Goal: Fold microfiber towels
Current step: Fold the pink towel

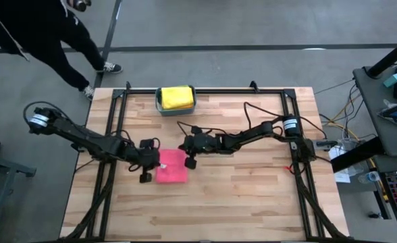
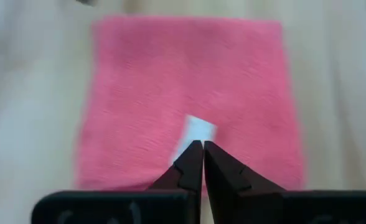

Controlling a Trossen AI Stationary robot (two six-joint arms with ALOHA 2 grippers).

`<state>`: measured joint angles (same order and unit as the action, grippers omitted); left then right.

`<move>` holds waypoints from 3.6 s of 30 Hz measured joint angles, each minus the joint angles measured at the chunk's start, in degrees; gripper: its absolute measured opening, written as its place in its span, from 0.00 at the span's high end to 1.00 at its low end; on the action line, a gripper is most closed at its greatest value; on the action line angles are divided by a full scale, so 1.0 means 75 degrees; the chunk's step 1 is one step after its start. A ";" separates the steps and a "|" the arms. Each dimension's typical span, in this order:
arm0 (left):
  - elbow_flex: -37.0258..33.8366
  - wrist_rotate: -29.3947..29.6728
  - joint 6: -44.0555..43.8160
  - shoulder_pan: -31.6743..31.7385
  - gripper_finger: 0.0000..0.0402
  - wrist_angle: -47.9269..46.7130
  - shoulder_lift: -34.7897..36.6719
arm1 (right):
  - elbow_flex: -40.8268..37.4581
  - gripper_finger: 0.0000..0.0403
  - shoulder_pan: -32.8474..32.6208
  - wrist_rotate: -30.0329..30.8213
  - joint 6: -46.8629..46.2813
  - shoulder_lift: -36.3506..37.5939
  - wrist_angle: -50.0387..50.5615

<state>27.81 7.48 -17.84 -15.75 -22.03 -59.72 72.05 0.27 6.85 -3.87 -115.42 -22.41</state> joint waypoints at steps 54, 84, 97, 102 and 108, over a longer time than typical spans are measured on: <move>-0.0255 -0.0932 -0.0956 0.0099 1.00 -0.0215 -0.0779 | -0.0145 0.98 -0.0017 -0.0562 0.0550 0.0001 -0.0073; 0.0558 0.1297 0.1353 0.1158 1.00 0.0786 -0.1165 | -0.0287 0.98 -0.0010 0.0717 0.1227 0.0767 0.1541; 0.0560 -0.2747 -0.4031 0.0533 1.00 0.0590 -0.0913 | -0.0358 0.98 0.0035 0.0688 0.0687 0.0886 0.1767; 0.0557 -0.2936 -0.5526 -0.0378 1.00 0.0679 -0.0916 | -0.0358 0.98 0.0035 0.0687 0.0722 0.0886 0.1893; 0.0533 -0.1243 -0.5506 -0.0778 1.00 0.0649 -0.1052 | -0.0358 0.98 0.0035 0.0679 0.0897 0.0886 0.1932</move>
<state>31.81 -1.84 -59.13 -21.58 -17.17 -67.61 69.36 0.54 11.94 2.85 -108.77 -7.92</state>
